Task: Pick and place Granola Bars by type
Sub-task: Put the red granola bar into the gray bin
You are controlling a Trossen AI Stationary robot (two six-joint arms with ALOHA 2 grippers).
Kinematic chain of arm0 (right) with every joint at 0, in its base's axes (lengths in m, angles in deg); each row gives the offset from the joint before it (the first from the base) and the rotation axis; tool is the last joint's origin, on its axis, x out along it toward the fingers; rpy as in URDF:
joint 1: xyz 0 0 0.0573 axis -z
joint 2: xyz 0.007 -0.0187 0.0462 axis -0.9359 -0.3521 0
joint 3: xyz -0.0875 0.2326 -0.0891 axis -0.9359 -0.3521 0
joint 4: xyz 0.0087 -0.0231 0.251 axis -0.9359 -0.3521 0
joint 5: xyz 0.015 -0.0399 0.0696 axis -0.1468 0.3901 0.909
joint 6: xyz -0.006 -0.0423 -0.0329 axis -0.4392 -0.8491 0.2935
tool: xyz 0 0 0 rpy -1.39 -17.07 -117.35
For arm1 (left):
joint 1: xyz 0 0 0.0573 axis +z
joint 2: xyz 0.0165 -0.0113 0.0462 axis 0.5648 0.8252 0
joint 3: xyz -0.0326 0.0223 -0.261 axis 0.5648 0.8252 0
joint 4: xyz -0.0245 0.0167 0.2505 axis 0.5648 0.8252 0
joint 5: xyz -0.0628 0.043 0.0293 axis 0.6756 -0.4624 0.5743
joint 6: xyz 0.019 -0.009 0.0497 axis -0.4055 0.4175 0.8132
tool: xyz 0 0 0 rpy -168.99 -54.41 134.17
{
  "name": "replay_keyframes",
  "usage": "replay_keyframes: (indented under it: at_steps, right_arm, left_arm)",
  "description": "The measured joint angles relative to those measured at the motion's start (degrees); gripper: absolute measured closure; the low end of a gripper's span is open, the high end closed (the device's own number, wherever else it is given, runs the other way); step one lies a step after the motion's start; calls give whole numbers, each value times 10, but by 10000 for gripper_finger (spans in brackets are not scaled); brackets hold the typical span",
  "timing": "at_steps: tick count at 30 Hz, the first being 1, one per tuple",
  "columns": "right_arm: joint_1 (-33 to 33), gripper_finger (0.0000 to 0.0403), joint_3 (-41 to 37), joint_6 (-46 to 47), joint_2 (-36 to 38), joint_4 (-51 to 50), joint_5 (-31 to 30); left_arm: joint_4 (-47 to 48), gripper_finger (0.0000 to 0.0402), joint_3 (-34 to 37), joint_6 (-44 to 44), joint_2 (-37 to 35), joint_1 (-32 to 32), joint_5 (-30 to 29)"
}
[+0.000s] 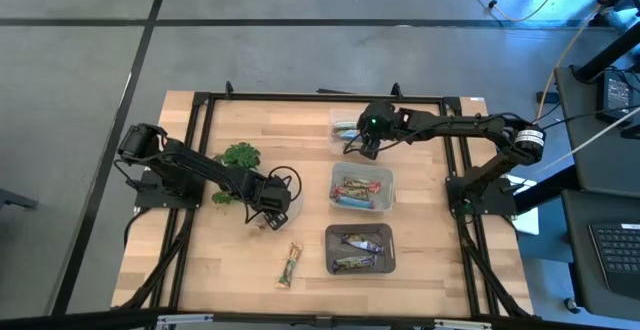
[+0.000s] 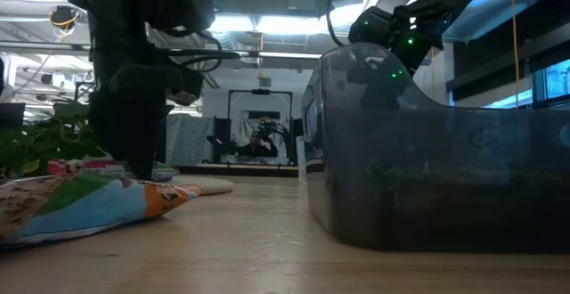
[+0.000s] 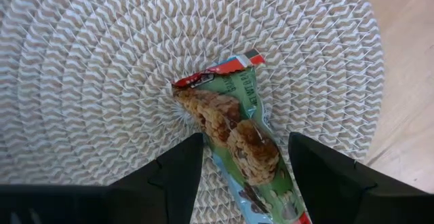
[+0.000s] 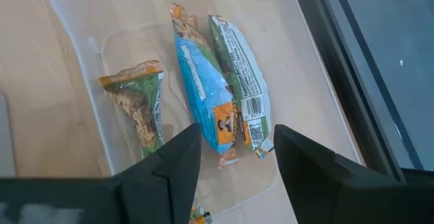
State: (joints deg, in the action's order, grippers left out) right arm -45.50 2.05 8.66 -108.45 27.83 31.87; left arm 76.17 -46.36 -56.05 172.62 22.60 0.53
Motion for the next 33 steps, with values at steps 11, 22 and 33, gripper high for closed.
replay_keyframes:
  at_steps: [11,22,33]
  right_arm:
    - [0,215,0,-2,0,0,0]
    - [0,215,0,-11,0,0,0]
    - [-49,214,0,-32,0,75,121]
  left_arm:
    - [0,264,0,46,0,0,6]
    - [1,340,-34,125,-8,23,13]
    - [-28,346,-124,323,-8,60,-48]
